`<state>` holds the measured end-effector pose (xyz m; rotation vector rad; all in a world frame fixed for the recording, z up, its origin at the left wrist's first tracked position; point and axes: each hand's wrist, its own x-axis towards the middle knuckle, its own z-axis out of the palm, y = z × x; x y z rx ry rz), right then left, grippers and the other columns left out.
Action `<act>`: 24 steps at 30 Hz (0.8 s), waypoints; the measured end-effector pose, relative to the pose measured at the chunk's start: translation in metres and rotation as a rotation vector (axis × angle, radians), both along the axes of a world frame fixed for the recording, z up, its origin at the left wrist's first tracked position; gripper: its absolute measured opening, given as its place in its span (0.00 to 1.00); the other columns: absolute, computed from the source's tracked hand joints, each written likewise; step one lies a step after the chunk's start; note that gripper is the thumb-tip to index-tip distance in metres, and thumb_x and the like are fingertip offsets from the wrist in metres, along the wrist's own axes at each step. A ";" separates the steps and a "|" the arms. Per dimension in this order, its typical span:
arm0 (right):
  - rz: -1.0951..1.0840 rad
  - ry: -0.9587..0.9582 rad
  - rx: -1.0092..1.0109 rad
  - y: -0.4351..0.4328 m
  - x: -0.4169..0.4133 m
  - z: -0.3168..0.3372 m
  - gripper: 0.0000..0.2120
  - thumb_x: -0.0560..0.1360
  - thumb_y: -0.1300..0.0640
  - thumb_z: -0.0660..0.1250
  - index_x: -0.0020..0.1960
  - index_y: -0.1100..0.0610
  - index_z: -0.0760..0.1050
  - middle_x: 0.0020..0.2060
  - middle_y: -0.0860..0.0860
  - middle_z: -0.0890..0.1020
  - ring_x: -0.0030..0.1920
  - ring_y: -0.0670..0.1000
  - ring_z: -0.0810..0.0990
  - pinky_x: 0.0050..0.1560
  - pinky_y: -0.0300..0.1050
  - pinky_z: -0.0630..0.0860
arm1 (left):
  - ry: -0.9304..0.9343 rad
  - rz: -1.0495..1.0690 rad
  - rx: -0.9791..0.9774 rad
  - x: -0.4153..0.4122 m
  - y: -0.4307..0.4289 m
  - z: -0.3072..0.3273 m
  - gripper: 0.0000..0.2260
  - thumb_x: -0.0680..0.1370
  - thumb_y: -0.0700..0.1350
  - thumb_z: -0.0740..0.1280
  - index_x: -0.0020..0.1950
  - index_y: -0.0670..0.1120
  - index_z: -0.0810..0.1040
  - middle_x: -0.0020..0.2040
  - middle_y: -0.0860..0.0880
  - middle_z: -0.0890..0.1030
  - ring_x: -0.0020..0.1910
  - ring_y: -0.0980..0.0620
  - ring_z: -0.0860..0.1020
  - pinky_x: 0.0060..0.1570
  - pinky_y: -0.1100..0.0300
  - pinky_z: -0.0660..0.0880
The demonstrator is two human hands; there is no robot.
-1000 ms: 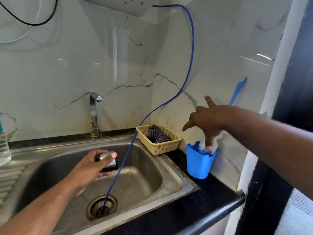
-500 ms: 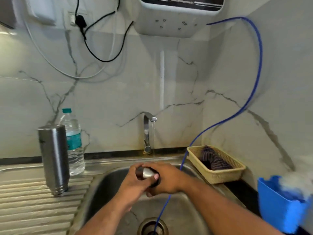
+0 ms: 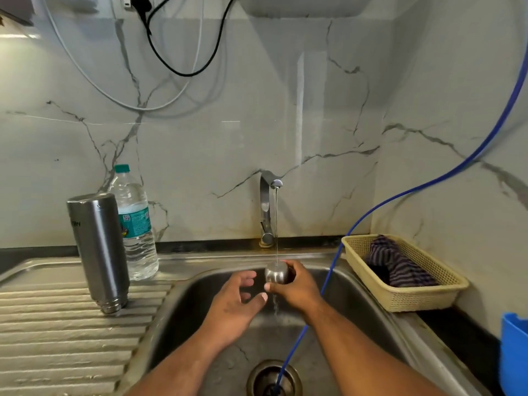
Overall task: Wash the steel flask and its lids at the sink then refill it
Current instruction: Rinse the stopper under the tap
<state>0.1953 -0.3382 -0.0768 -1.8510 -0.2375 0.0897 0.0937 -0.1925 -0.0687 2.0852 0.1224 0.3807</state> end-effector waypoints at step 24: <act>-0.020 0.337 0.288 0.012 0.001 0.003 0.21 0.84 0.37 0.55 0.60 0.51 0.79 0.51 0.56 0.86 0.53 0.58 0.85 0.55 0.56 0.83 | -0.128 -0.014 0.226 0.084 -0.010 -0.021 0.42 0.72 0.44 0.78 0.80 0.59 0.61 0.68 0.54 0.73 0.68 0.54 0.72 0.71 0.57 0.70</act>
